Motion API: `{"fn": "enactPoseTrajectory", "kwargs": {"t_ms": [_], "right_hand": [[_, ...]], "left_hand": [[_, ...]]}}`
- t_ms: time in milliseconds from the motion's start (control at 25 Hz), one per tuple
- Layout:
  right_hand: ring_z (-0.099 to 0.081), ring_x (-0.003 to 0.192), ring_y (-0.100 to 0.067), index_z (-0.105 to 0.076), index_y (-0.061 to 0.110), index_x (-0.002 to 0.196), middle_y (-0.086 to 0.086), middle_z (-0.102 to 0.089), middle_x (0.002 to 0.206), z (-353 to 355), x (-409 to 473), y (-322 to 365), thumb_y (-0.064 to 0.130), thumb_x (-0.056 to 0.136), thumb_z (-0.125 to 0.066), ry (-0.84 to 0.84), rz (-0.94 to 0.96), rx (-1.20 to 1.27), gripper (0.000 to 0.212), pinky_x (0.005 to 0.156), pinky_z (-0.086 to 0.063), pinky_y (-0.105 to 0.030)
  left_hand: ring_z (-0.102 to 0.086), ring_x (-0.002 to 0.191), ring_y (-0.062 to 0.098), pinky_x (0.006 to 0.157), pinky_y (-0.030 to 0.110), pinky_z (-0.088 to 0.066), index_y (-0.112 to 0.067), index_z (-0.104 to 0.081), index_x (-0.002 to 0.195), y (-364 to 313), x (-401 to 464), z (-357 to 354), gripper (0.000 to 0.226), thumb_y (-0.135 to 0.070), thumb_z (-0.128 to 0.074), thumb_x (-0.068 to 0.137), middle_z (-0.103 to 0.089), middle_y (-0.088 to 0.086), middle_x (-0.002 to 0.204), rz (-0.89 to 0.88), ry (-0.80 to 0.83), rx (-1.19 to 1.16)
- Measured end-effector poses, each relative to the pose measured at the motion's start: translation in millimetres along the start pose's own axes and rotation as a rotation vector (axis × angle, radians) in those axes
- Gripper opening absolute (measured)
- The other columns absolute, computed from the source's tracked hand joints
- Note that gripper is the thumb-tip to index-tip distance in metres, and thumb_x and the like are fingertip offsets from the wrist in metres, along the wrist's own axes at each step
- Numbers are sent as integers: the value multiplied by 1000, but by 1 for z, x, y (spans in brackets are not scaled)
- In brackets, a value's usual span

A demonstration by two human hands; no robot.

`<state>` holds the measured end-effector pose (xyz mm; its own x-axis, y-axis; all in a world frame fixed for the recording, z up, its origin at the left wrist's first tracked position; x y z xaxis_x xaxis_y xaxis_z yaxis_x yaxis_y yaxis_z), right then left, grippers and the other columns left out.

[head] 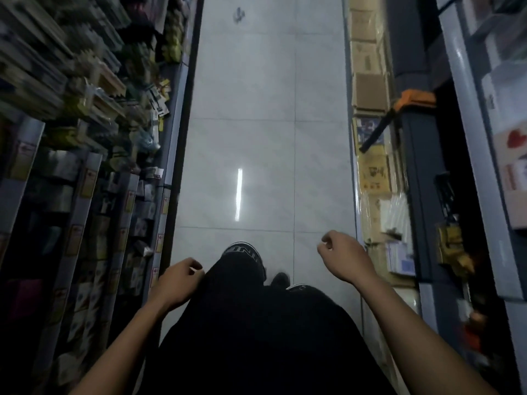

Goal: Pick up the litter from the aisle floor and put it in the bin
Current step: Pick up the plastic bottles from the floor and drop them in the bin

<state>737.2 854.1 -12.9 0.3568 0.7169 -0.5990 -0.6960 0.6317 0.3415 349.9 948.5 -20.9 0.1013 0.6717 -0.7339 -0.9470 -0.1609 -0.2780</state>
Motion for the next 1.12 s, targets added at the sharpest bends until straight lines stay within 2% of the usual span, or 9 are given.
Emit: {"fn": "enactPoseTrajectory", "kwargs": {"t_ms": [200, 360, 560, 640, 840, 960, 1120], "right_hand": [[-63, 107, -22, -63, 17, 132, -3, -68, 121, 85, 137, 73, 42, 100, -50, -25, 116, -46, 42, 87, -53, -38], [-63, 107, -23, -64, 17, 130, -2, -69, 120, 145, 228, 114, 42, 99, -50, -31, 67, -81, 42, 88, -53, -38], [-61, 100, -19, -66, 20, 124, 1, -69, 115, 212, 304, 135, 44, 99, -52, -45, -32, -51, 37, 80, -50, -36], [-61, 100, -18, -66, 21, 123, 1, -68, 115, 233, 330, 135, 45, 98, -53, -40, -75, -27, 36, 82, -52, -37], [-62, 101, -18, -66, 20, 122, 1, -68, 113, 292, 428, 132, 41, 97, -55, -35, -148, 73, 34, 87, -54, -40], [-63, 104, -20, -66, 20, 123, -1, -68, 116, 338, 504, 136, 40, 98, -55, -17, -147, 104, 34, 88, -53, -38], [-64, 103, -21, -67, 21, 122, -1, -70, 117, 410, 608, 160, 43, 96, -55, 12, -82, 96, 36, 90, -54, -39]], "left_hand": [[-65, 91, 14, 86, 38, -55, -32, -65, 103, -35, 86, 51, 16, -41, -58, 93, -70, -4, 100, 61, -15, -137], [-63, 87, 13, 83, 36, -53, -31, -64, 103, -92, 183, 126, 14, -39, -57, 94, -69, -4, 98, 57, -24, -169], [-64, 90, 17, 80, 33, -50, -31, -65, 103, -201, 295, 239, 15, -39, -57, 93, -69, -4, 98, -52, -56, -88], [-64, 89, 17, 76, 32, -48, -32, -65, 105, -251, 338, 283, 18, -42, -56, 93, -68, -5, 97, -108, -72, -41], [-64, 88, 18, 76, 33, -50, -32, -64, 110, -375, 448, 366, 24, -44, -53, 93, -66, -7, 96, -198, -92, 39], [-65, 93, 21, 81, 36, -52, -30, -64, 113, -441, 504, 397, 26, -43, -52, 93, -66, -4, 100, -184, -87, 51], [-65, 93, 19, 83, 36, -52, -29, -66, 110, -495, 549, 428, 24, -41, -54, 93, -71, -1, 106, -104, -67, 19]]}}
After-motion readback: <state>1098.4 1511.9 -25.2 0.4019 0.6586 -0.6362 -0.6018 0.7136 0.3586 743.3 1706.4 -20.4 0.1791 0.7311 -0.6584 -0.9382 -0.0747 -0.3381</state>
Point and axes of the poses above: each hand's wrist, its own x-axis towards the middle knuckle, its own z-axis out of the back of the hand, y = z × x, the point moved 3 cm from there along x, towards the middle knuckle
